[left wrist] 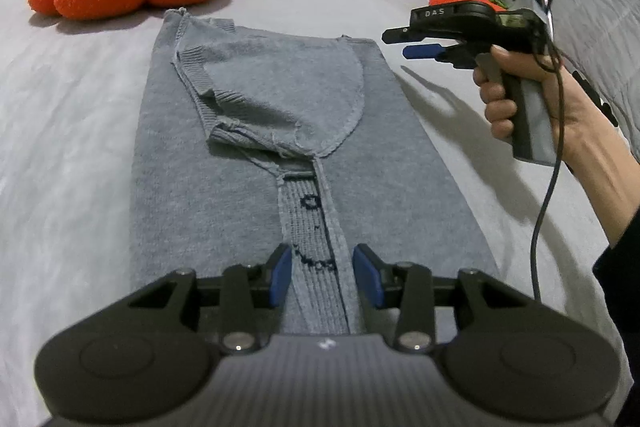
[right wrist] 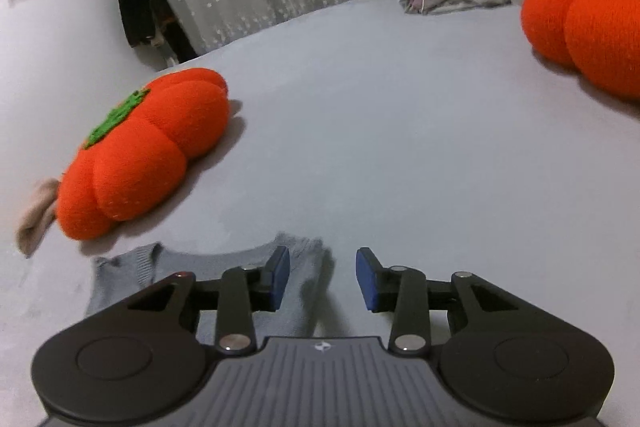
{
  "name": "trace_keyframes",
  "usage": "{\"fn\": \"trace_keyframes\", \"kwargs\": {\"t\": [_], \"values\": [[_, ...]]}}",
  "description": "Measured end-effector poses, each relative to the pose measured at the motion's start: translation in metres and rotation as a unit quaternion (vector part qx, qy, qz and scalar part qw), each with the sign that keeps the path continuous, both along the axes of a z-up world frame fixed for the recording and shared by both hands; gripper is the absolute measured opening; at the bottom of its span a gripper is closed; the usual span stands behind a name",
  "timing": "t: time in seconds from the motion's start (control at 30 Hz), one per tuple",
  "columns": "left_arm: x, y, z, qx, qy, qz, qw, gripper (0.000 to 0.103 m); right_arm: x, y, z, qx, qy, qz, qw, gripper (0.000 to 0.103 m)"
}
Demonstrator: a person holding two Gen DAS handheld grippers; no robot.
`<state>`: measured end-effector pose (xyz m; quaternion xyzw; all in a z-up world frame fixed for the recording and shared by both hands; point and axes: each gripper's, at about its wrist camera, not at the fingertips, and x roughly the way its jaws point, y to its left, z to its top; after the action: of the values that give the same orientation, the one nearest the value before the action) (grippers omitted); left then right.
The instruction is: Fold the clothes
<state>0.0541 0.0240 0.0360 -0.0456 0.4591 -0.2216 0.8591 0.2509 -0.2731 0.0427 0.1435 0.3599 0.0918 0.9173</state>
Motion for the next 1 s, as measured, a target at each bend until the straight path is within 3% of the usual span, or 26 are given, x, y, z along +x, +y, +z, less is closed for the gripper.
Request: {"fn": "trace_keyframes", "kwargs": {"t": [0.13,0.23,0.33,0.43,0.57,0.7,0.8,0.9,0.97,1.0], "values": [[-0.001,-0.002,0.0,0.005,-0.004,-0.002,1.0,0.038,-0.004,0.012,-0.001,-0.003,0.01,0.027,1.0,0.037],[-0.002,-0.002,-0.001,0.006,-0.006,-0.003,1.0,0.038,0.003,0.03,-0.011,-0.039,0.029,0.035,0.998,0.035],[-0.002,-0.001,-0.001,0.004,-0.005,-0.004,1.0,0.038,0.002,0.035,-0.019,-0.049,0.03,0.029,0.998,0.006],[-0.001,0.001,-0.001,0.002,-0.003,-0.005,1.0,0.038,0.0,0.023,-0.015,-0.033,0.021,0.016,0.999,0.005],[-0.001,0.001,-0.001,0.004,-0.005,-0.006,1.0,0.038,-0.001,-0.003,-0.007,0.036,0.006,0.007,0.999,0.005],[-0.001,0.0,-0.001,0.009,-0.008,-0.009,0.9999,0.039,0.002,0.008,-0.026,0.002,0.016,0.016,1.0,0.005],[0.0,0.0,-0.001,0.009,-0.008,-0.009,0.9999,0.039,0.004,0.002,-0.026,0.015,0.017,0.009,1.0,0.003],[0.001,0.0,-0.001,0.008,-0.007,-0.01,0.9999,0.039,0.003,0.002,-0.015,-0.002,0.002,0.01,1.0,0.021],[0.001,0.0,0.0,0.009,-0.008,-0.011,0.9999,0.04,0.001,0.005,-0.005,-0.023,-0.016,0.014,1.0,0.044],[0.0,-0.001,0.0,0.01,-0.008,-0.011,0.9999,0.04,0.002,0.006,-0.002,-0.022,-0.022,0.015,0.999,0.046]]}}
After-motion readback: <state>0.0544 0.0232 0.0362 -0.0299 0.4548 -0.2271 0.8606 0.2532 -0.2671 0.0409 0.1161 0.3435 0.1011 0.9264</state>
